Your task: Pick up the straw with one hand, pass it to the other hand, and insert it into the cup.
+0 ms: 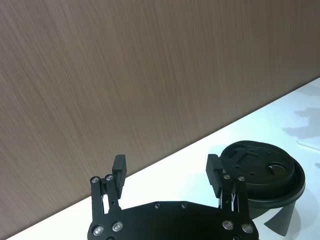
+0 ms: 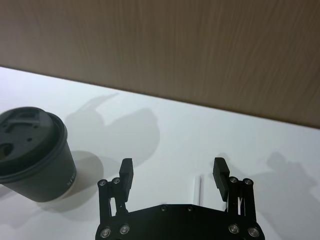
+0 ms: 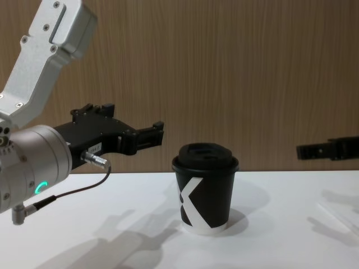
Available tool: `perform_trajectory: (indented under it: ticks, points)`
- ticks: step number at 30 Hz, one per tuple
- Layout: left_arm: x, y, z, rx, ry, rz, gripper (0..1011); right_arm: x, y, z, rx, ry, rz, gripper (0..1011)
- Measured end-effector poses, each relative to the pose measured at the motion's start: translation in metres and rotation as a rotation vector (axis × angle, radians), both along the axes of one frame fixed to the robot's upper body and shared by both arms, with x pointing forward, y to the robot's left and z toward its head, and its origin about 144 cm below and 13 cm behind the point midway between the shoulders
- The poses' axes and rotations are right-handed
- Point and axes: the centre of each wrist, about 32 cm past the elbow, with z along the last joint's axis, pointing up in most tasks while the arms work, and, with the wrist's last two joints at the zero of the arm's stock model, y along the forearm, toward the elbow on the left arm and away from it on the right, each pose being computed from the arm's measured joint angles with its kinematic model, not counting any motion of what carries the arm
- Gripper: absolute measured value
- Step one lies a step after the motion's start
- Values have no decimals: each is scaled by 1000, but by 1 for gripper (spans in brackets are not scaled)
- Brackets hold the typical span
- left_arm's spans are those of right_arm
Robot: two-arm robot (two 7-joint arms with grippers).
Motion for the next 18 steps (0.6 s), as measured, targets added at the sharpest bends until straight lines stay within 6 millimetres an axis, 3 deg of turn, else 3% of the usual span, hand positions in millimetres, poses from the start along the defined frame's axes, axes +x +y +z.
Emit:
perform_trajectory:
  ticks: [18]
  points:
    - [0,0,0,0,0,0,1002,-10,-13,-2,-14,242,-138,1001]
